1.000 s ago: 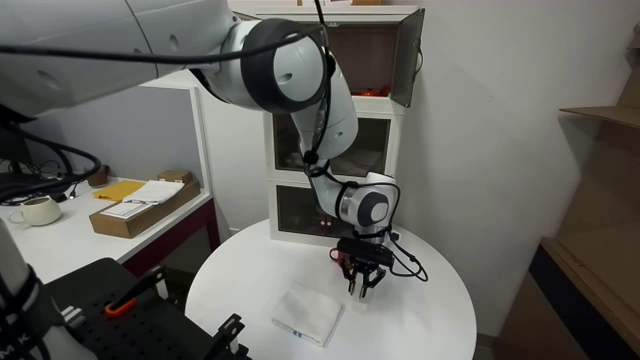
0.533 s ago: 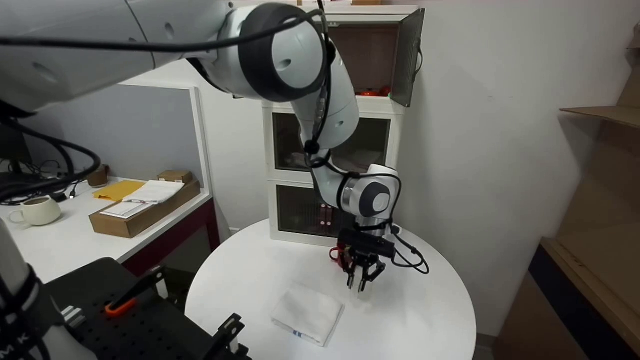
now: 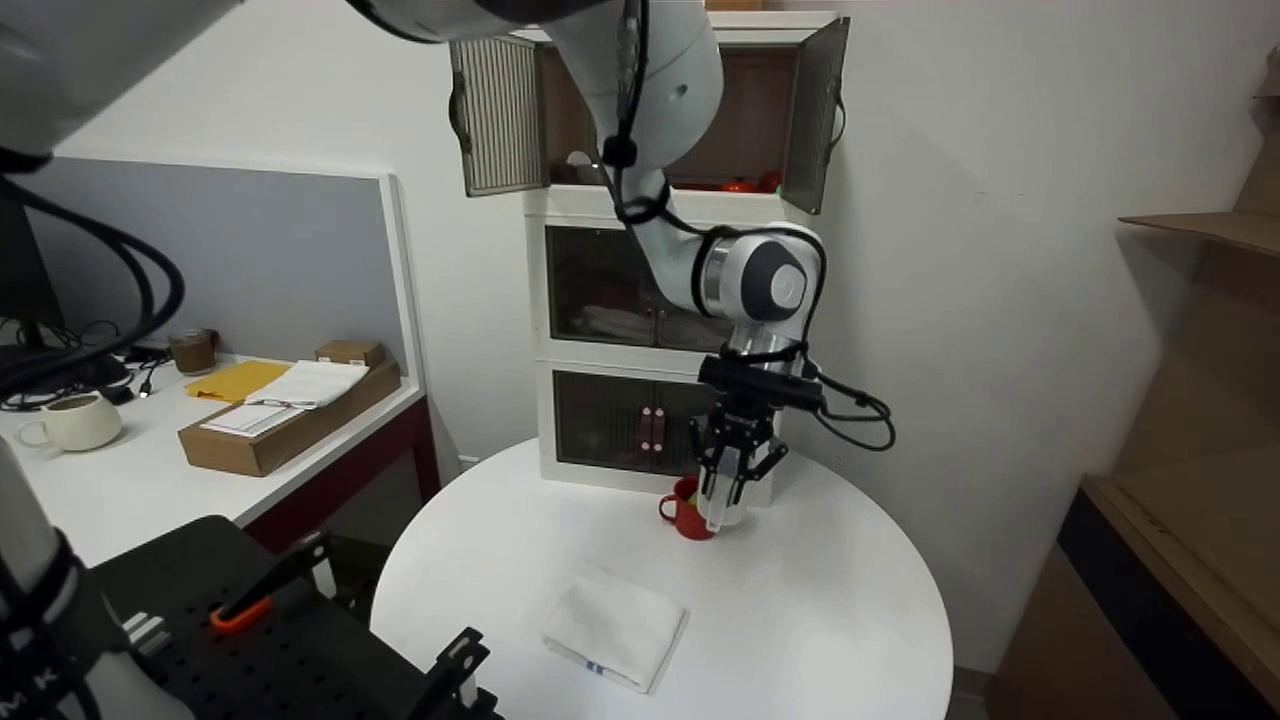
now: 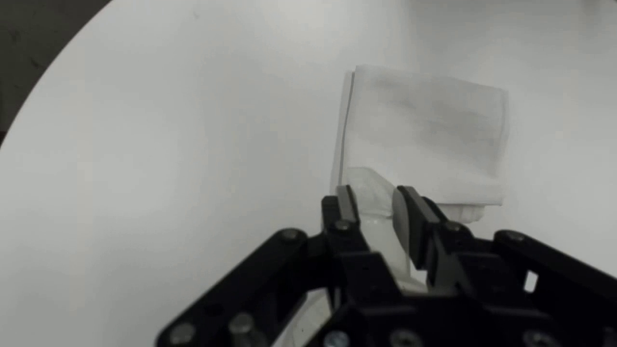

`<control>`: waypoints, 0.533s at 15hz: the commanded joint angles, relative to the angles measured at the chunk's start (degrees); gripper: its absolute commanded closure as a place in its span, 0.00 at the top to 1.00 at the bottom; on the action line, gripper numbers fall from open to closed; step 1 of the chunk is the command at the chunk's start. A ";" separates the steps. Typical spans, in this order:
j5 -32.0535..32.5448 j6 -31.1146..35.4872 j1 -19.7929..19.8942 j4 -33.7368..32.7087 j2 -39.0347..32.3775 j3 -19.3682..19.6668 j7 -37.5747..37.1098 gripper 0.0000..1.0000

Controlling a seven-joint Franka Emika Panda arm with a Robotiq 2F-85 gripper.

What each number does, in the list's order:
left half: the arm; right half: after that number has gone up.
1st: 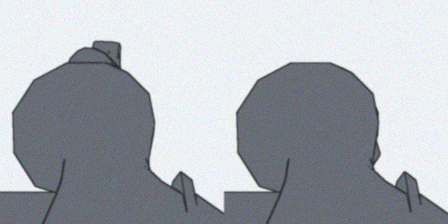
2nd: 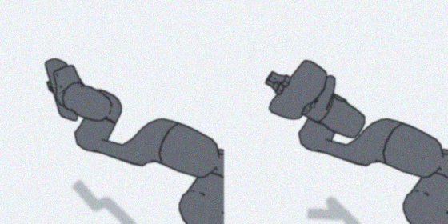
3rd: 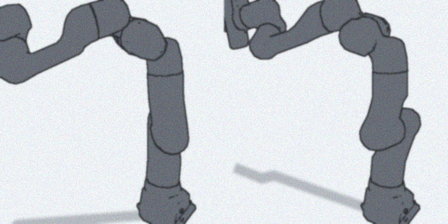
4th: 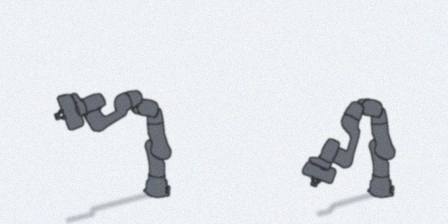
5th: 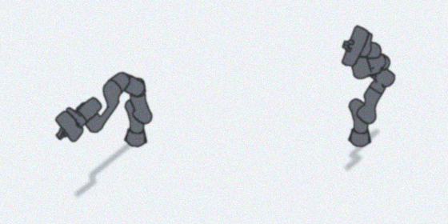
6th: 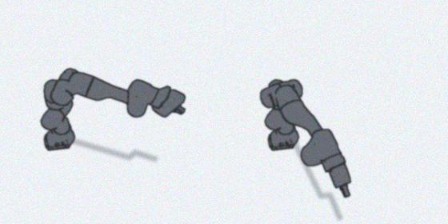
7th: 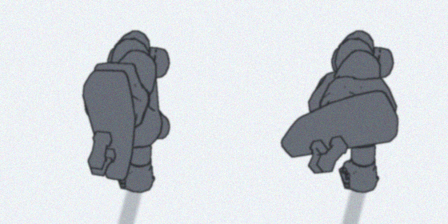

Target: Put the clear jar in the top most shelf

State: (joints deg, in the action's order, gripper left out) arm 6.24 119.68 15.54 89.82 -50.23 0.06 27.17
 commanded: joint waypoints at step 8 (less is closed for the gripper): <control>4.70 -14.71 -5.50 7.62 10.09 -0.82 4.52 0.07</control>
State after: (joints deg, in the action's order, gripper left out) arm 8.74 105.41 12.12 94.23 -42.42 -0.79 31.46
